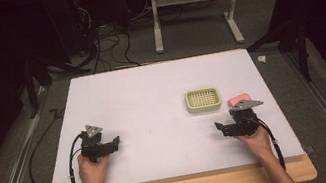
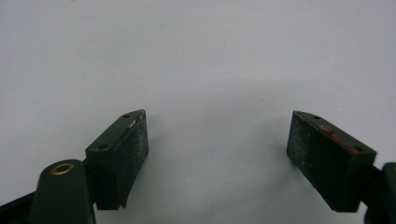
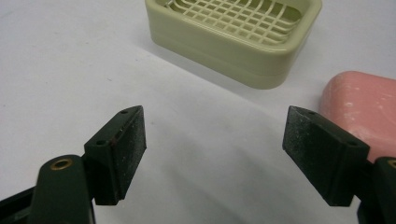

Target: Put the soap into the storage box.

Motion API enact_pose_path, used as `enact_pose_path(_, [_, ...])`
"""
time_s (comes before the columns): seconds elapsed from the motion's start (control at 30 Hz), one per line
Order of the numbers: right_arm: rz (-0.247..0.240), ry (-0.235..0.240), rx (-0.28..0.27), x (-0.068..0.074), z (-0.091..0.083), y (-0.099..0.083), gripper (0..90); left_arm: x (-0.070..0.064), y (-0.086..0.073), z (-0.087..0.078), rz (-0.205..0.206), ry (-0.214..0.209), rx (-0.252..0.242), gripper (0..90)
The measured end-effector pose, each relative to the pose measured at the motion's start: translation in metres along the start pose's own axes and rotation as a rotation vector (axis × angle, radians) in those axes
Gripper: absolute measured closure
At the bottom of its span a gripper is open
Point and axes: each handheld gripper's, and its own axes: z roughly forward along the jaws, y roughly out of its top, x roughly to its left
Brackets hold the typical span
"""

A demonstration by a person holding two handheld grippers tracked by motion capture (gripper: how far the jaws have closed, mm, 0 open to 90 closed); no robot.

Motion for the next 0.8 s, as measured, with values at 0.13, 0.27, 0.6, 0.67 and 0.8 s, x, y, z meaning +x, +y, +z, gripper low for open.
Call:
enact_pose_path(0.13, [0.009, -0.005, -0.017, -0.004, -0.006, -0.002, 22.1, 0.0, 0.0, 0.0, 0.0, 0.0, 0.0, 21.3])
enact_pose_path(0.27, [0.018, -0.008, -0.024, -0.006, -0.009, -0.003, 21.9, 0.0, 0.0, 0.0, 0.0, 0.0, 0.0, 21.3])
enact_pose_path(0.6, [0.039, -0.02, -0.044, -0.012, -0.016, -0.009, 24.3, 0.0, 0.0, 0.0, 0.0, 0.0, 0.0, 21.3])
enact_pose_path(0.67, [0.043, -0.024, -0.052, -0.013, -0.019, -0.01, 24.6, 0.0, 0.0, 0.0, 0.0, 0.0, 0.0, 21.3])
enact_pose_path(0.8, [0.053, -0.034, -0.059, -0.015, -0.022, -0.011, 24.6, 0.0, 0.0, 0.0, 0.0, 0.0, 0.0, 21.3])
